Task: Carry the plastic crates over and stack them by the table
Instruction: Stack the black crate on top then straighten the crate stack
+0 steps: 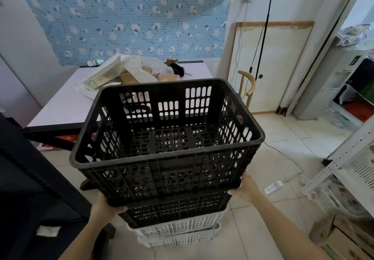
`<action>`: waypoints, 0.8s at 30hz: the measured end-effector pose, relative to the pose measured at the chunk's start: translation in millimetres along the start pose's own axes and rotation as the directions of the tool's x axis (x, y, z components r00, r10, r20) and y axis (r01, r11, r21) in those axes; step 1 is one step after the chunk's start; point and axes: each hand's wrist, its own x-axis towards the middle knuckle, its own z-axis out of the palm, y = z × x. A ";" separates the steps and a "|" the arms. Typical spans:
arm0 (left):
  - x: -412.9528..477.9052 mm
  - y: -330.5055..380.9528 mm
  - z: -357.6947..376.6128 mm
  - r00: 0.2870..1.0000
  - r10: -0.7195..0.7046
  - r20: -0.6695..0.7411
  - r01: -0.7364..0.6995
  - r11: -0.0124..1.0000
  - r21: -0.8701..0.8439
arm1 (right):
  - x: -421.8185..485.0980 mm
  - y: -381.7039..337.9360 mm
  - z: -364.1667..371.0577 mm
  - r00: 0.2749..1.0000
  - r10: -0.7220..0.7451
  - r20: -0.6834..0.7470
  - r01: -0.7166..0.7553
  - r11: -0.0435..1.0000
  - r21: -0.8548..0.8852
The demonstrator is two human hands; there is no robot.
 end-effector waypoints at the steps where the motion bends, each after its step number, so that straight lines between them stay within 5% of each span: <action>1: 3.1 -3.7 0.7 1.000 0.023 -0.001 -0.023 0.999 0.025 | 1.4 4.4 6.1 1.000 -0.004 -0.026 0.005 0.999 0.033; 6: 8.5 1.8 -6.2 0.996 0.084 -0.001 -0.083 0.984 0.161 | 10.0 13.0 20.0 0.991 0.066 -0.115 -0.031 0.959 0.280; 24: 29.7 -21.3 -7.9 0.981 0.192 0.036 -0.195 0.956 0.218 | 16.2 19.7 30.2 0.977 0.069 -0.203 -0.019 0.970 0.241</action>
